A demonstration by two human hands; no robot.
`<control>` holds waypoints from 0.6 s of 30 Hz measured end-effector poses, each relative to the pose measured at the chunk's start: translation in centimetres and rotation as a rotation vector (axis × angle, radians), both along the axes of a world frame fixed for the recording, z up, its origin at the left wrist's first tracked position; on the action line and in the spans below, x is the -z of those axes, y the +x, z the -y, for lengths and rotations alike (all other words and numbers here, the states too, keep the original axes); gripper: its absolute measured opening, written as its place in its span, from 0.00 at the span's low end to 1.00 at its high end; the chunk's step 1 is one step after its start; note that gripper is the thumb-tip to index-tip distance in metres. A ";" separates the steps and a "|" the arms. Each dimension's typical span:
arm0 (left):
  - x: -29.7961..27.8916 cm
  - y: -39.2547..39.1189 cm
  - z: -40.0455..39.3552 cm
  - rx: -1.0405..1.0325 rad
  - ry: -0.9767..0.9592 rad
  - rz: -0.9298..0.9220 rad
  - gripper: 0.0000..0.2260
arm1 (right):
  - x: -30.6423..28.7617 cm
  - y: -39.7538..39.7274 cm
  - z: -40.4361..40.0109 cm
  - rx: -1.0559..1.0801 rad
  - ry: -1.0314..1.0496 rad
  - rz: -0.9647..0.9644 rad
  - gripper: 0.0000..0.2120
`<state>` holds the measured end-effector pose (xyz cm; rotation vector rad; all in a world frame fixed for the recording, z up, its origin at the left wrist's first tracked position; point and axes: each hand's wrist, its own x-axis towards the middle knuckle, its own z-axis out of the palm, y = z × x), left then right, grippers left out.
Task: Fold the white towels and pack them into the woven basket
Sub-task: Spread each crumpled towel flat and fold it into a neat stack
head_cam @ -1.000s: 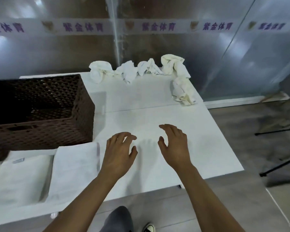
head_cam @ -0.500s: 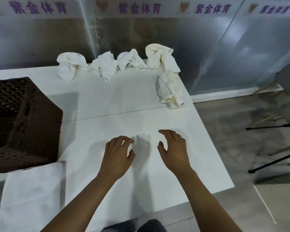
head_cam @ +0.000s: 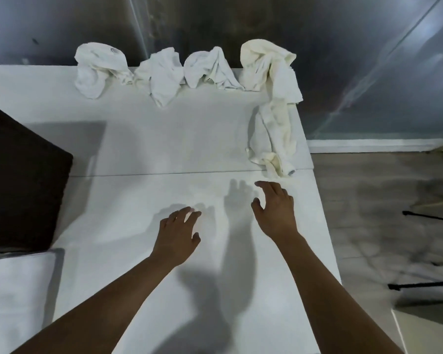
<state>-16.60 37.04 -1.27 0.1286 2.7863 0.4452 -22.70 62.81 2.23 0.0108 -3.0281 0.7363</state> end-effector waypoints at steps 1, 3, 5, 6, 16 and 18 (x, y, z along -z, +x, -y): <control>0.7 -0.1 -0.1 -0.026 -0.011 0.020 0.27 | 0.4 -1.4 -0.6 -0.003 0.011 0.000 0.20; 2.1 0.0 -0.2 -0.068 -0.031 0.062 0.30 | 1.0 -4.4 -1.8 0.012 0.037 -0.008 0.22; 3.5 0.8 -0.1 -0.085 -0.057 0.117 0.34 | 1.6 -7.0 -3.1 0.024 0.065 -0.015 0.24; 4.1 1.2 -0.2 -0.085 -0.070 0.131 0.37 | 1.9 -8.2 -3.8 0.024 0.076 -0.015 0.25; 5.6 1.6 -1.6 -0.107 -0.101 0.091 0.44 | 8.0 -16.5 -7.9 -0.114 0.164 0.255 0.26; 5.7 1.6 -1.4 -0.120 -0.107 0.093 0.45 | 8.1 -15.5 -6.1 -0.122 0.116 0.195 0.20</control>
